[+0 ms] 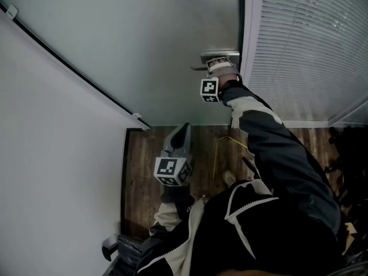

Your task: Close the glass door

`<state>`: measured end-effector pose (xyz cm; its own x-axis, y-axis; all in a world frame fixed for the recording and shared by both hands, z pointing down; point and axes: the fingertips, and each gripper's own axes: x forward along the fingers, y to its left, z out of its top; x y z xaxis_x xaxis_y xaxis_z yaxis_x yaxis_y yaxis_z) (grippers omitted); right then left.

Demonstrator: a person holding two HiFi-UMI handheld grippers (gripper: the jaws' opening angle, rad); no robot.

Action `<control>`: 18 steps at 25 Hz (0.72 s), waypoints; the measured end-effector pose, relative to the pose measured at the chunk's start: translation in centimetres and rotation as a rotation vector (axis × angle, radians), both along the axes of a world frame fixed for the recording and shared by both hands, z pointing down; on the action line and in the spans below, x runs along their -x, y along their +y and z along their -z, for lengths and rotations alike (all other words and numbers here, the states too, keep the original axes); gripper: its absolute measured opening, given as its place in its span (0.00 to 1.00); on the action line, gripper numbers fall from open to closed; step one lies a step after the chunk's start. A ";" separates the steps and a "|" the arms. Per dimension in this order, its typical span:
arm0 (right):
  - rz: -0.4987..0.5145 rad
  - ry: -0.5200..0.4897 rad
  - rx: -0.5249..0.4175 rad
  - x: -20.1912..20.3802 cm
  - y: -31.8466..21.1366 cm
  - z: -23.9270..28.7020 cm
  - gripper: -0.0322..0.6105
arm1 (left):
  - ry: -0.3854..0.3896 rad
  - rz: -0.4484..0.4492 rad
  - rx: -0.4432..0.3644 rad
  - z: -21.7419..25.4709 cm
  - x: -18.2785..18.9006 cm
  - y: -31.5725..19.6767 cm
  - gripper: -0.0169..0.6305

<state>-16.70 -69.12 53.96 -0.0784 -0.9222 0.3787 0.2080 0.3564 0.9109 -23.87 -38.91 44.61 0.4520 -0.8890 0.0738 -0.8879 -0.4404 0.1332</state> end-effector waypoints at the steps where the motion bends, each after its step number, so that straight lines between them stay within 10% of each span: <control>1: -0.003 0.003 0.004 -0.1 -0.1 -0.1 0.23 | 0.001 -0.001 -0.001 -0.1 0.0 0.0 0.03; 12: 0.001 -0.030 0.028 0.1 0.3 -0.3 0.24 | 0.005 0.034 -0.002 0.0 1.4 0.6 0.03; 18: 0.015 -0.320 0.137 0.9 3.6 2.2 0.36 | -0.006 0.065 -0.034 0.1 3.9 -0.5 0.03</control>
